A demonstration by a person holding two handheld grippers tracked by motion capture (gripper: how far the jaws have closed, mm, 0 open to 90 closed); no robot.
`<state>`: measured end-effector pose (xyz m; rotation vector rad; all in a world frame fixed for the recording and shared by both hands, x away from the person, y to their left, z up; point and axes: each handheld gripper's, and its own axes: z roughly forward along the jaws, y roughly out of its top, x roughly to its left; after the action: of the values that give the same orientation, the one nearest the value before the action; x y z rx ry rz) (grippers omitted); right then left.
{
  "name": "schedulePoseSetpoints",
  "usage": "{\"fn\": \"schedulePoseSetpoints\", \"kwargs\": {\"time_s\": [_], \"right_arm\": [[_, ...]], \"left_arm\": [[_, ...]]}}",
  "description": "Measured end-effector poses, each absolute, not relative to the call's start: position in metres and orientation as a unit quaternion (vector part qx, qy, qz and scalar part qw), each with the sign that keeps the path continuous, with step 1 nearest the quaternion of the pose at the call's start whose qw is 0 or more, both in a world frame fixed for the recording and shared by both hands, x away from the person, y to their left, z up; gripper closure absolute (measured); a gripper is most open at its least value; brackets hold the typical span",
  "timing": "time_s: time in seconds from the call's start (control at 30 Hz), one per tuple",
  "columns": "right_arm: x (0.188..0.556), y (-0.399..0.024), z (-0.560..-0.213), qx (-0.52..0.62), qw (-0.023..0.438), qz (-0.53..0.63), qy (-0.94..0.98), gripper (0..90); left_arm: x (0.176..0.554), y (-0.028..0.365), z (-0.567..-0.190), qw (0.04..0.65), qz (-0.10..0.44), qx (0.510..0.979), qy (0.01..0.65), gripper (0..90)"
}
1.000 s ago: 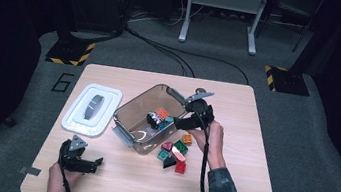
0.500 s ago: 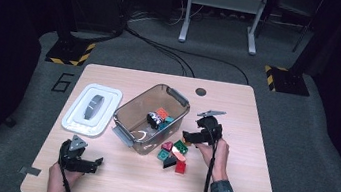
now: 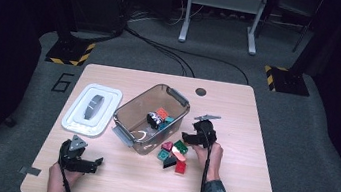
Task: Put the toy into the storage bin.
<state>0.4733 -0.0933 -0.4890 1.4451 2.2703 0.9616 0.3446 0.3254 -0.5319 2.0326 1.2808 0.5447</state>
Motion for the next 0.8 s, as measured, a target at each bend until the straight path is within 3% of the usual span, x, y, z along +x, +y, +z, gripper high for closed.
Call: {"fn": "schedulePoseSetpoints", "kwargs": {"time_s": [0.47,0.63,0.8], "right_arm": [[0.475,-0.082,-0.501,0.497,0.142,0.298,0.802,47.5],[0.473,-0.082,-0.506,0.495,0.152,0.292,0.804,57.2],[0.471,-0.085,-0.506,0.493,0.154,0.296,0.803,58.4]], "left_arm": [[0.345,0.325,-0.532,0.333,0.209,0.778,0.49,1.1],[0.344,0.325,-0.532,0.333,0.208,0.778,0.491,1.1],[0.344,0.325,-0.532,0.333,0.208,0.778,0.491,1.1]]}}
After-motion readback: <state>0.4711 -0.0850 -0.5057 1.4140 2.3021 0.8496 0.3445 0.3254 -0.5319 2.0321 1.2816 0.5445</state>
